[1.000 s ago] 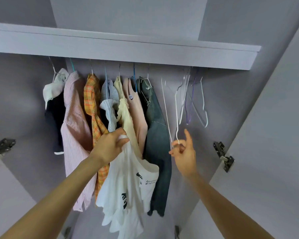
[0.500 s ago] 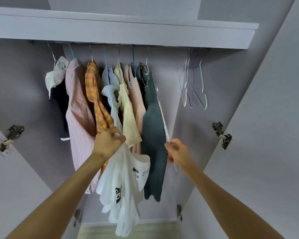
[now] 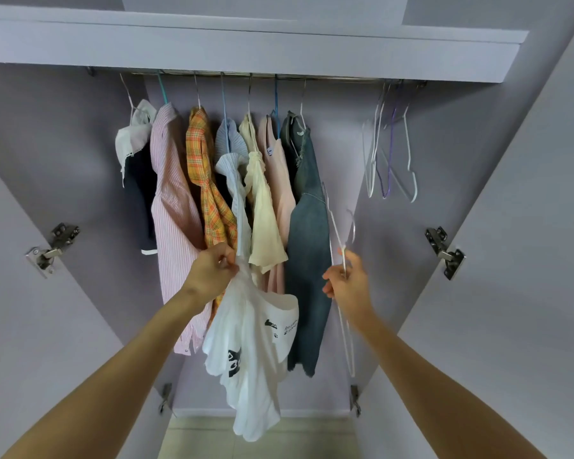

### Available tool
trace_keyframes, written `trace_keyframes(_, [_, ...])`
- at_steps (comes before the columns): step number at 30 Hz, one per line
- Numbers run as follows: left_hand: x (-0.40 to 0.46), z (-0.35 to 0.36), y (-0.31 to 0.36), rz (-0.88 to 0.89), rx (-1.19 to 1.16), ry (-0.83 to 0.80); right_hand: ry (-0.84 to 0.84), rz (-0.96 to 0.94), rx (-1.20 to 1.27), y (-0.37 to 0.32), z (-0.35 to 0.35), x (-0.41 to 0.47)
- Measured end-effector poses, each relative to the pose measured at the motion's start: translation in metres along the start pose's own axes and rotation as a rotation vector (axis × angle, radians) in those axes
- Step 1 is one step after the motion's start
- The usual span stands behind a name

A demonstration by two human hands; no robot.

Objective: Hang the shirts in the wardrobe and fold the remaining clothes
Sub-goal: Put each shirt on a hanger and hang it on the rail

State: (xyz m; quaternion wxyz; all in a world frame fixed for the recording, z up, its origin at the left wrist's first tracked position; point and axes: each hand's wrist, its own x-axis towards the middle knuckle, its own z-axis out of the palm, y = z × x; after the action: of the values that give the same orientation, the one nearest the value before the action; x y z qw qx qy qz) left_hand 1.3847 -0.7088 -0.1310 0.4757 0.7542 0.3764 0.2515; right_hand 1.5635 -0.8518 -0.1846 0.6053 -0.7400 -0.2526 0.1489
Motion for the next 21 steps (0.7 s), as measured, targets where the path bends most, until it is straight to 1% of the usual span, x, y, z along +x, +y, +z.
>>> trace_keyframes(2, [0.0, 0.001, 0.002, -0.079, -0.176, -0.034, 0.063, 0.063, 0.031, -0.005, 0.003, 0.007])
trace_keyframes(4, [0.002, 0.0, 0.003, -0.134, -0.271, -0.053, 0.205, 0.007, -0.02, -0.003, 0.005, 0.006])
trace_keyframes(7, [0.007, -0.004, 0.002, -0.154, -0.336, -0.064, 0.335, -0.103, -0.039, 0.002, 0.003, -0.006])
trace_keyframes(8, [0.009, -0.005, 0.001, -0.142, -0.325, -0.047, 0.377, -0.121, -0.047, 0.003, 0.003, -0.007])
trace_keyframes(10, [0.013, -0.003, -0.003, -0.088, -0.231, 0.011, 0.432, -0.1, -0.049, 0.002, -0.001, -0.007])
trace_keyframes(12, [0.016, 0.001, -0.005, -0.029, -0.119, 0.066, 0.445, -0.089, 0.022, -0.004, -0.003, -0.009])
trace_keyframes(14, [0.019, 0.009, -0.009, 0.007, -0.039, 0.082, 0.462, -0.093, 0.121, -0.011, -0.007, -0.015])
trace_keyframes(16, [0.02, 0.017, -0.014, 0.024, 0.011, 0.077, 0.496, -0.072, 0.209, -0.019, -0.011, -0.021])
trace_keyframes(18, [0.019, 0.026, -0.017, 0.031, 0.046, 0.039, 0.509, -0.027, 0.36, -0.023, -0.016, -0.023])
trace_keyframes(21, [0.014, 0.033, -0.017, 0.072, 0.108, -0.026, 0.435, 0.058, 0.618, -0.031, -0.02, -0.024])
